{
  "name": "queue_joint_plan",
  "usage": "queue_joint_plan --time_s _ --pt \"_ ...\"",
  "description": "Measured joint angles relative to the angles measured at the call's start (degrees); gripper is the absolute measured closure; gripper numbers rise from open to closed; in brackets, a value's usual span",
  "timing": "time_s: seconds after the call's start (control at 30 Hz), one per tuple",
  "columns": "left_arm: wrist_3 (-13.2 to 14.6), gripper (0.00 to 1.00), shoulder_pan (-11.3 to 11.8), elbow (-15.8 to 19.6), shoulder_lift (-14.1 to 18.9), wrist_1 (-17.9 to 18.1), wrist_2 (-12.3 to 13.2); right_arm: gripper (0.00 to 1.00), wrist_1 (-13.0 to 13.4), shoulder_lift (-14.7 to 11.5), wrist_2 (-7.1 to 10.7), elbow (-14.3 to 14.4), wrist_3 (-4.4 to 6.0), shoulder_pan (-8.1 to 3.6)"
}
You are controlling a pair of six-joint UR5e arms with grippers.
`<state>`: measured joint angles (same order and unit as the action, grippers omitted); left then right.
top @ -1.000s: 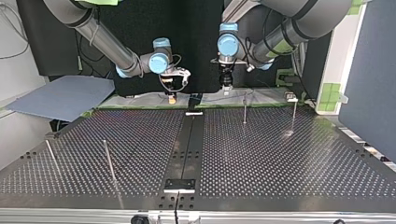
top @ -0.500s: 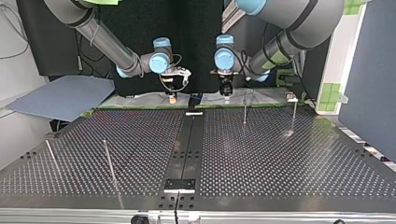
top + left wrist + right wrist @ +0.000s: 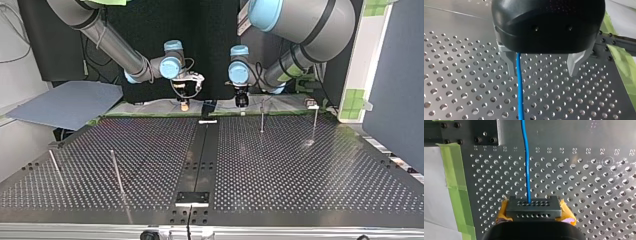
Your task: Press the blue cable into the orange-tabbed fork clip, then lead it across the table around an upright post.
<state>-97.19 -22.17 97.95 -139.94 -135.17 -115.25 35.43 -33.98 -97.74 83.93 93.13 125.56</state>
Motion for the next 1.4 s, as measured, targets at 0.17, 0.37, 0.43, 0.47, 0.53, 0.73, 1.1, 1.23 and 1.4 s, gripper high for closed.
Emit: queue_joint_plan --time_s 0.17,0.37,0.43,0.47,0.53,0.73,1.1,1.23,1.4 --pt "-0.06 0.00 0.49 -0.04 0.00 -0.02 0.01 1.00 -0.04 0.00 0.00 0.03 -0.03 -0.07" --pt "-0.01 0.55 0.60 -0.06 -0.01 0.06 -0.01 1.00 -0.13 0.00 0.00 0.03 -0.04 -0.06" --pt "-0.02 0.75 0.66 -0.06 -0.01 0.04 -0.13 1.00 -0.19 0.00 0.00 0.03 -0.08 -0.03" --pt "-0.05 1.00 0.71 -0.06 -0.03 0.04 -0.39 1.00 -0.23 0.00 0.00 0.03 -0.11 -0.01" --pt "-0.13 1.00 0.75 -0.07 -0.03 0.05 -1.07 1.00 -0.29 0.00 0.00 0.04 -0.17 0.04" --pt "-0.31 1.00 0.85 -0.09 -0.03 -0.03 -2.37 1.00 -0.43 0.00 0.00 0.02 -0.25 0.08" --pt "-0.20 1.00 0.93 -0.07 0.18 -1.79 -1.95 1.00 -0.91 -0.21 -0.11 0.00 -0.39 -0.39" --pt "-0.13 1.00 0.45 -0.05 1.52 -3.72 -2.38 1.00 -1.98 -1.71 -0.22 -0.02 -0.53 -0.70" --pt "-0.11 1.00 -0.55 0.06 4.42 -6.02 -3.42 1.00 -4.12 -4.10 -0.22 -0.03 -0.43 -0.67"
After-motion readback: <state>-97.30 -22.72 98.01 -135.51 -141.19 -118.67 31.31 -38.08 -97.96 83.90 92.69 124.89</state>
